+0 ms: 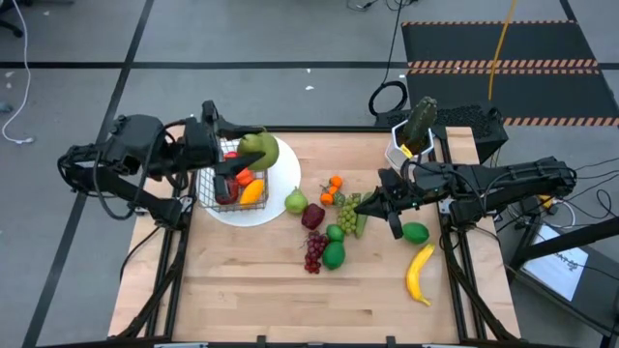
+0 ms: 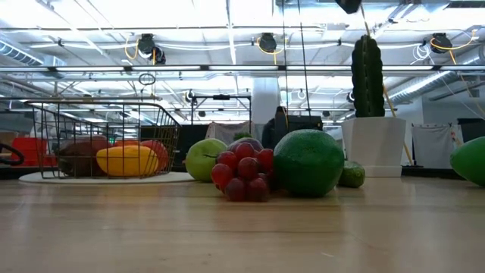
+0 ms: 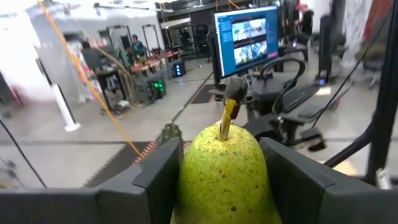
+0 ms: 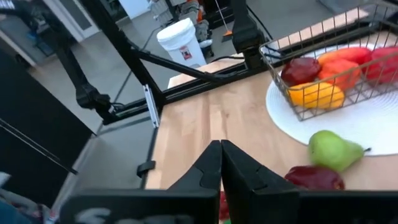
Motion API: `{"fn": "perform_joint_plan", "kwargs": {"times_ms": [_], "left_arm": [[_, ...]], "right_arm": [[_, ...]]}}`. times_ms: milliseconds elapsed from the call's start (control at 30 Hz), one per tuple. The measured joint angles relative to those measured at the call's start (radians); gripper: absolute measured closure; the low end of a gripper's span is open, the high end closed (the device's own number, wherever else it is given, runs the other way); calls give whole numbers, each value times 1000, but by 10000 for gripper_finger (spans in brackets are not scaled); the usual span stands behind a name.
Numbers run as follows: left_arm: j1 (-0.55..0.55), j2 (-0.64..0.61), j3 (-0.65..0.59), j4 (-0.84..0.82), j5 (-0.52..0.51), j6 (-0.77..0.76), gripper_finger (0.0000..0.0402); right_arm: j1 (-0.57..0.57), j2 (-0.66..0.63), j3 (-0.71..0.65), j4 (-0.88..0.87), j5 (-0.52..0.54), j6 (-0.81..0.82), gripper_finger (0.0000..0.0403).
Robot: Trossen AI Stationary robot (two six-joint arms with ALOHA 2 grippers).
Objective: Build produce basket
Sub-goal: Put the bottom green pear into the wire basket
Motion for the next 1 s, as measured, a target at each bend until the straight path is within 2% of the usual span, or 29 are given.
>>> {"fn": "perform_joint_plan", "kwargs": {"times_ms": [733,900,1000], "left_arm": [[-2,0,0,-7,12,-891,188],[-2,0,0,-17,65,-998,188],[-2,0,0,-42,81,-963,188]], "right_arm": [[0,0,0,0,0,-35,403],[0,0,0,0,0,-28,403],[0,0,0,0,0,-16,403]]}}
